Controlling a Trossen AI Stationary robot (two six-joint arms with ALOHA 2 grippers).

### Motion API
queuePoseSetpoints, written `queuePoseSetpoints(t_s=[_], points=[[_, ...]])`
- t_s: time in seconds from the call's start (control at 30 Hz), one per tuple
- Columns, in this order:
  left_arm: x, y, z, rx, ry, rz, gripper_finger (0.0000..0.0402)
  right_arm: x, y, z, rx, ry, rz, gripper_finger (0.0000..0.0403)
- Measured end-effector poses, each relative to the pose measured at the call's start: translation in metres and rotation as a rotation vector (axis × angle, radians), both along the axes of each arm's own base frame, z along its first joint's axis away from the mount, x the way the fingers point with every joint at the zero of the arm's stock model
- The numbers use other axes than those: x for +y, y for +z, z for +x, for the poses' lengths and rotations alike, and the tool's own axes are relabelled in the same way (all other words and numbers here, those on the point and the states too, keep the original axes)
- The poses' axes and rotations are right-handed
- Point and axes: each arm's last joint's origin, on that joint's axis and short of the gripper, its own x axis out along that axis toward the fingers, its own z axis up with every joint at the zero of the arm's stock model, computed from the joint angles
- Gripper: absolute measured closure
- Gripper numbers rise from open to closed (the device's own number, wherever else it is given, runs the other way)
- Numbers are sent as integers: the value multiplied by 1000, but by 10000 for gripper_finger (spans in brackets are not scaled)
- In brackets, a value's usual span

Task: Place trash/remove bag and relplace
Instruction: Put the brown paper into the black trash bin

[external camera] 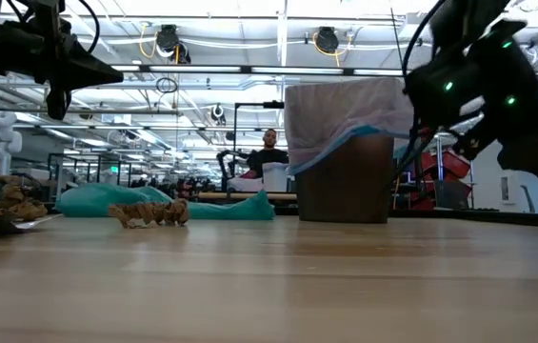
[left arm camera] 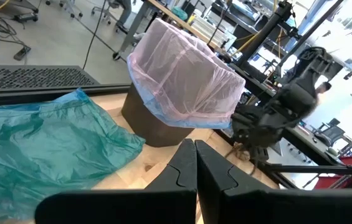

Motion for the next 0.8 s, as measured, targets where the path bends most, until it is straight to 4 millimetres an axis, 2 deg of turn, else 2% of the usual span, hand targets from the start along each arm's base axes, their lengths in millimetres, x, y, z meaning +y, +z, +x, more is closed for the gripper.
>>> queuePoseSetpoints(t_s=[0.2, 0.37, 0.47, 0.57, 0.63, 0.8], points=[[0, 0, 0, -2, -19, -2, 402, -20, -13, 3, 65, -58, 183, 147], [-1, 0, 0, -2, -37, -4, 402, -27, -25, 5, 111, -70, 313, 149], [-1, 0, 0, -2, -38, -4, 402, -28, -32, 6, 147, -45, 347, 164], [-1, 0, 0, -2, -38, -4, 402, -28, -40, 5, 177, -8, 384, 202], [-1, 0, 0, -2, -39, -4, 402, -27, -47, 2, 190, 1, 415, 241], [-1, 0, 0, 0, -40, -4, 402, -25, -52, 2, 155, 20, 513, 373]])
